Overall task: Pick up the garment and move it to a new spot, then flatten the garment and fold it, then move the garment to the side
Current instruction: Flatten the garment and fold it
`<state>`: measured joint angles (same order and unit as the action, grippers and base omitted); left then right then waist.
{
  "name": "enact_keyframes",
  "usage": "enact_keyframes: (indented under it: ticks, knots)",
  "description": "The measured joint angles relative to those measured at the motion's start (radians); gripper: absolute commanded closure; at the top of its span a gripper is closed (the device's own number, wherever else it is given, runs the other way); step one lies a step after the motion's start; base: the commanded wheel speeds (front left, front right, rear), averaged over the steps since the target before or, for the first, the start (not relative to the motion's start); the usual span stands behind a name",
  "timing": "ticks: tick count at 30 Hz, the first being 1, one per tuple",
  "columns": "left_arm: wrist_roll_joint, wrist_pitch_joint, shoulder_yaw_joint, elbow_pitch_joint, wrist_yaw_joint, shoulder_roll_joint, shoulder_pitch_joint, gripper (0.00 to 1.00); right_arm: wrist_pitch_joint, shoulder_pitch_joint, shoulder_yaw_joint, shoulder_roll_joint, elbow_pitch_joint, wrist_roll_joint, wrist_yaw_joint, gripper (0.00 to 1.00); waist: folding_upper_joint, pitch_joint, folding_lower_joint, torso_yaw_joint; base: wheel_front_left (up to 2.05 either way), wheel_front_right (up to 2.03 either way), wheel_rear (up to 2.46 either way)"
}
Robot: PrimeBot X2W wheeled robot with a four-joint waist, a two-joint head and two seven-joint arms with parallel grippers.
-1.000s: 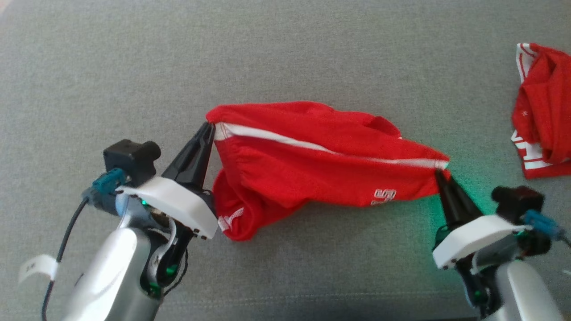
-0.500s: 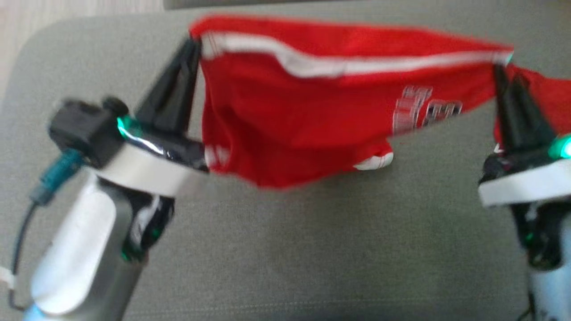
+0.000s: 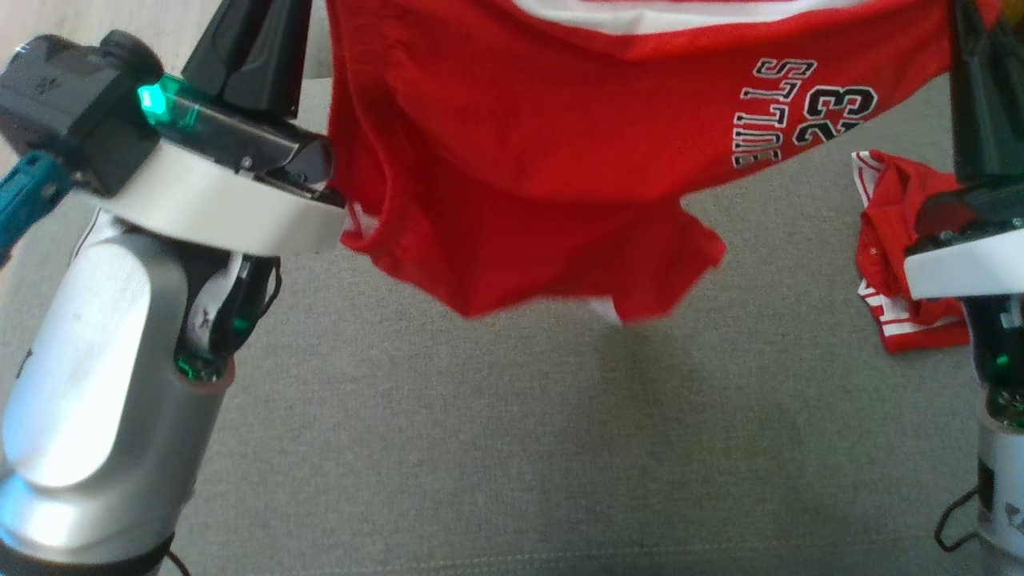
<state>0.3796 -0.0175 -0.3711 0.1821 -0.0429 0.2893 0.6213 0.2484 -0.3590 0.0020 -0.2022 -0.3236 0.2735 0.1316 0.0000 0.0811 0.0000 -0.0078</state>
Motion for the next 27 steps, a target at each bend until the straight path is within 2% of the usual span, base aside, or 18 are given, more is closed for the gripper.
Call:
enact_keyframes:
  ticks: [4, 9, 11, 12, 15, 21, 24, 27]
  knots:
    - [0.024, 0.008, -0.003, -0.051, 0.021, -0.002, 0.013, 1.00, 0.007, -0.013, 0.003, 0.001, 0.027, 0.019, 0.000, 1.00, 0.0000, 0.011, 0.0000, 0.002, 0.00, 0.00, 0.00]
    - [0.049, -0.007, -0.012, -0.187, 0.065, -0.023, 0.107, 1.00, 0.003, -0.120, 0.026, 0.000, 0.153, 0.053, 0.000, 1.00, 0.0000, 0.046, 0.0000, 0.000, 0.00, 0.00, 0.00]
    - [0.052, -0.035, -0.013, -0.280, 0.085, -0.042, 0.168, 1.00, -0.021, -0.187, 0.036, 0.000, 0.232, 0.065, 0.000, 1.00, 0.0000, 0.064, 0.0000, -0.001, 0.00, 0.00, 0.00]
    - [0.054, -0.071, -0.013, -0.388, 0.103, -0.059, 0.235, 1.00, -0.055, -0.264, 0.058, 0.000, 0.320, 0.073, 0.000, 1.00, 0.0000, 0.081, 0.0000, -0.005, 0.00, 0.00, 0.00]
    - [0.054, -0.148, -0.008, -0.565, 0.116, -0.084, 0.336, 1.00, -0.120, -0.388, 0.098, 0.006, 0.467, 0.082, 0.000, 1.00, 0.0000, 0.099, 0.0002, -0.015, 0.00, 0.00, 0.00]
    - [0.054, -0.225, 0.000, -0.828, 0.148, -0.125, 0.518, 1.00, -0.261, -0.609, 0.176, 0.043, 0.749, 0.106, 0.000, 1.00, 0.0000, 0.127, 0.0001, -0.035, 0.00, 0.00, 0.00]
    - [0.066, -0.233, 0.002, -0.939, 0.159, -0.147, 0.546, 1.00, -0.317, -0.657, 0.244, 0.068, 0.884, 0.128, 0.000, 1.00, 0.0000, 0.148, 0.0000, -0.038, 0.00, 0.00, 0.00]
    - [0.100, -0.239, 0.008, -1.040, 0.166, -0.172, 0.508, 1.00, -0.360, -0.653, 0.319, 0.089, 1.021, 0.149, 0.000, 1.00, 0.0000, 0.174, 0.0002, -0.036, 0.00, 0.00, 0.00]
